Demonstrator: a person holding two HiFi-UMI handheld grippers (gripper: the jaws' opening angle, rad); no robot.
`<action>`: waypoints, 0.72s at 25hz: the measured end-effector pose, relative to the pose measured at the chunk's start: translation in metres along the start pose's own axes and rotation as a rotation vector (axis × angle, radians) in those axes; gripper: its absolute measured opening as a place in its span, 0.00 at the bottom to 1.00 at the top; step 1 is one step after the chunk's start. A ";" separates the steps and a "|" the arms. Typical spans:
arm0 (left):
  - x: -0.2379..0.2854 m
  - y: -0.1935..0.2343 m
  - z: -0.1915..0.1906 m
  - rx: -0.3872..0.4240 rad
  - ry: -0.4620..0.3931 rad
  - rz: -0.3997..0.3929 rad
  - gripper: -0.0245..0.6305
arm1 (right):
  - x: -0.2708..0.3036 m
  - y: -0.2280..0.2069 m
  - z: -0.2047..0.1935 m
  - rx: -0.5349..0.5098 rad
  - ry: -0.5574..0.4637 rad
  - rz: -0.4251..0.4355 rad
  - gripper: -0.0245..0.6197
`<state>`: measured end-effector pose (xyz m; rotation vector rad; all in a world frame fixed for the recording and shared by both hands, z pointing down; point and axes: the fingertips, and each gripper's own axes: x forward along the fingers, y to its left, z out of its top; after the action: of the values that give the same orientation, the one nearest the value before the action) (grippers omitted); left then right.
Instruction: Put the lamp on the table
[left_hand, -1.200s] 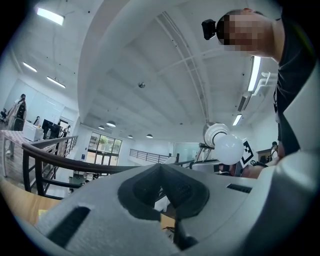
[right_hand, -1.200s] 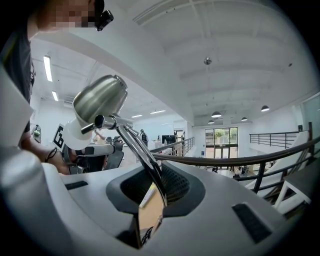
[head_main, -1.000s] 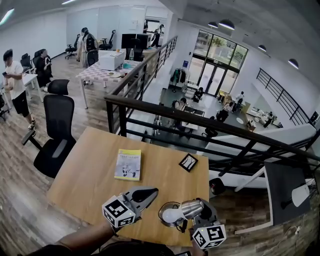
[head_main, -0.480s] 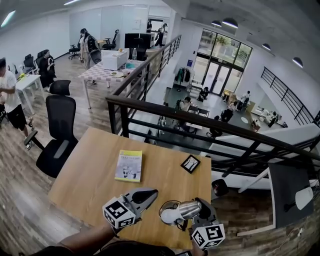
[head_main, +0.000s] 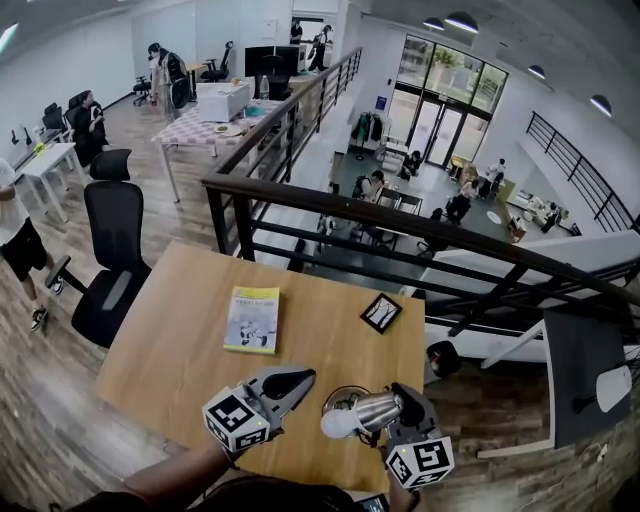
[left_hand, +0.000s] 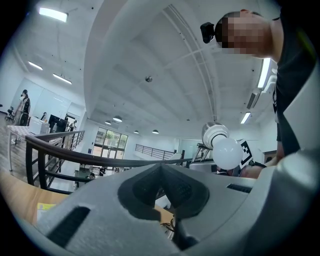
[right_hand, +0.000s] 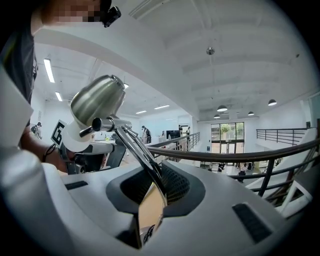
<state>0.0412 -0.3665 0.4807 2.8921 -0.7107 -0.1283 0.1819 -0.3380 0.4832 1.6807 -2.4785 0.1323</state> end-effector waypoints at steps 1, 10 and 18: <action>0.004 0.003 -0.003 -0.003 0.004 0.000 0.05 | 0.004 -0.003 -0.001 -0.003 0.003 0.003 0.13; 0.036 0.015 -0.025 -0.031 0.040 -0.013 0.05 | 0.024 -0.035 -0.026 0.021 0.040 -0.007 0.13; 0.054 0.020 -0.040 -0.049 0.077 -0.010 0.05 | 0.035 -0.057 -0.050 0.037 0.084 -0.008 0.13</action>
<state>0.0848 -0.4043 0.5209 2.8374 -0.6697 -0.0352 0.2259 -0.3839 0.5383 1.6626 -2.4226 0.2439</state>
